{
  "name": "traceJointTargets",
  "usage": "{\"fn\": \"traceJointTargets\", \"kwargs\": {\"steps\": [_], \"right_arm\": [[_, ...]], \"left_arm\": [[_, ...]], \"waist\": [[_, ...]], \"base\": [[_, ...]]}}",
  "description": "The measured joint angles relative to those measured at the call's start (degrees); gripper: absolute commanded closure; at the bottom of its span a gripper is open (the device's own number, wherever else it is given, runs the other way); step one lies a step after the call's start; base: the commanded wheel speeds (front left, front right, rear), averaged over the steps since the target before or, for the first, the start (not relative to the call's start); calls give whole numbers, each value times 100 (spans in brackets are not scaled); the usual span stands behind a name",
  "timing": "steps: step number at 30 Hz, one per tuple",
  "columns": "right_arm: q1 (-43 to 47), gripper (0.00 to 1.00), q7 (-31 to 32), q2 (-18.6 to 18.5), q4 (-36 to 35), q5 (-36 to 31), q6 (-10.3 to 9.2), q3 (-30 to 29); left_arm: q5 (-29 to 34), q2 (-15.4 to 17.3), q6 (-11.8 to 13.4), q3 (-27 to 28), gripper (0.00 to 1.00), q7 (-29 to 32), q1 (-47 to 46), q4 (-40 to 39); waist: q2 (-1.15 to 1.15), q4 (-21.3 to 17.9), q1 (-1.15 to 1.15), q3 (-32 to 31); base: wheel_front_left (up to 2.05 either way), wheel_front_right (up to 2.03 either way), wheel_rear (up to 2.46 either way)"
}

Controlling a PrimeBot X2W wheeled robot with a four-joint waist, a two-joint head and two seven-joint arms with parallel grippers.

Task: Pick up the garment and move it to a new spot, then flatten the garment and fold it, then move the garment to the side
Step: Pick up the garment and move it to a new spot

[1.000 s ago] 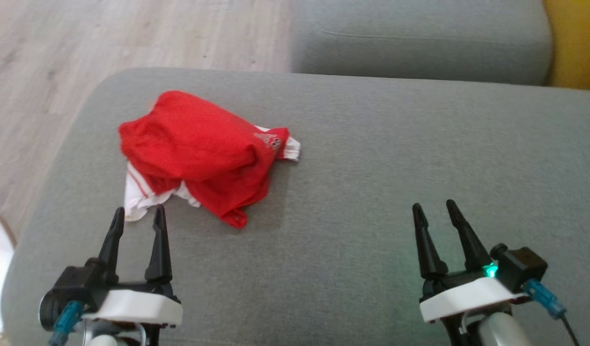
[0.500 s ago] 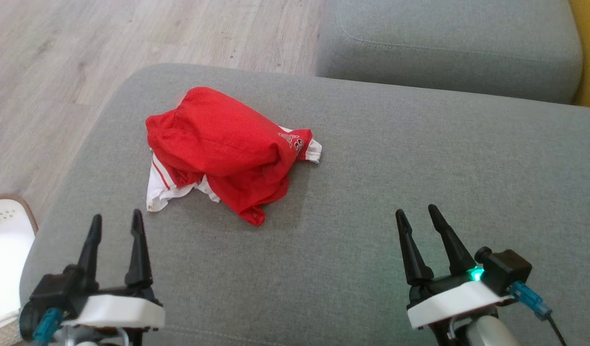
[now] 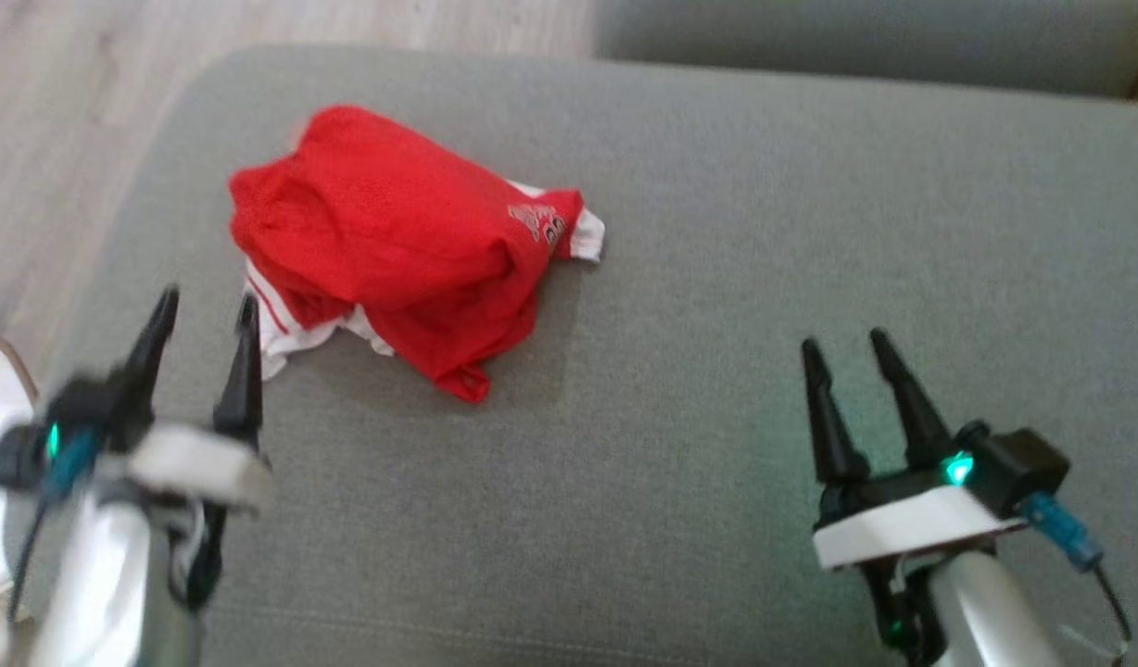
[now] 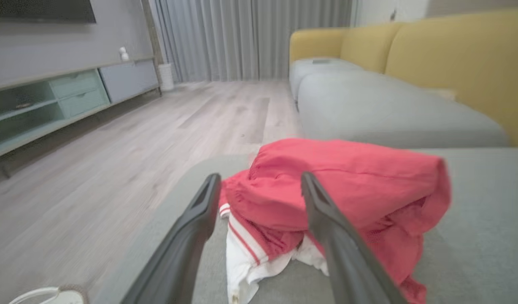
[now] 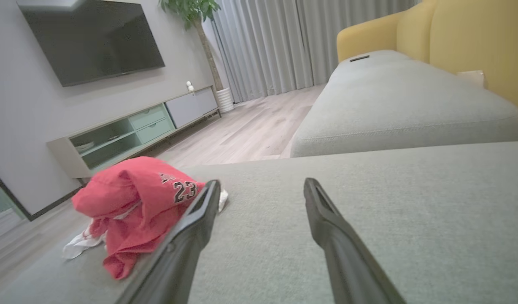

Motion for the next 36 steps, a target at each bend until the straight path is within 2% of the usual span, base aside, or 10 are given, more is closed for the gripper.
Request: {"fn": "traceJointTargets", "kwargs": {"steps": [4,7,11,15,20,21,22,23,26,36], "right_arm": [[-160,0,0,-3,-66,-97,0,-210],[-261,0,0,-5,-78,-131,0,-299],[-424,0,0,-7,-91,-131,0,-321],[-548,0,0,-8,-107,-131,0,-292],[-583,0,0,-8,-110,-127,0,-290],[-583,0,0,-9,-110,-124,0,-289],[-584,0,0,-9,-110,-123,0,-288],[-584,0,0,-9,-110,-123,0,-287],[-584,0,0,-9,-88,-124,0,-281],[-494,0,0,-9,73,-96,0,-245]], "left_arm": [[-221,476,-49,-626,0,532,-1023,746],[-887,850,-77,-1403,0,1131,-1775,1091],[-1800,1328,-91,-2096,0,1849,-2568,1473],[-2372,1748,-91,-2515,0,2342,-2963,1870],[-2844,1962,-90,-2795,0,2476,-3272,2287],[-2907,1979,-90,-2874,15,2474,-3310,2330],[-2999,1979,-90,-2910,70,2465,-3343,2390],[-3105,1980,-91,-2938,100,2419,-3360,2438],[-3287,1985,-90,-3112,100,1975,-3371,2514],[-3266,1949,-38,-3075,100,556,-3541,2350]], "waist": [[0,-92,0,351],[0,-167,1,608],[0,-296,1,912],[0,-471,1,1133],[0,-673,1,1326],[0,-703,1,1349],[0,-727,0,1364],[0,-745,0,1372],[0,-754,-1,1286],[0,-708,-2,666]], "base": [[0,0,0],[0,0,0],[0,0,0],[0,0,0],[0,0,0],[0,0,0],[0,0,0],[0,0,0],[0,0,0],[0,0,0]]}}
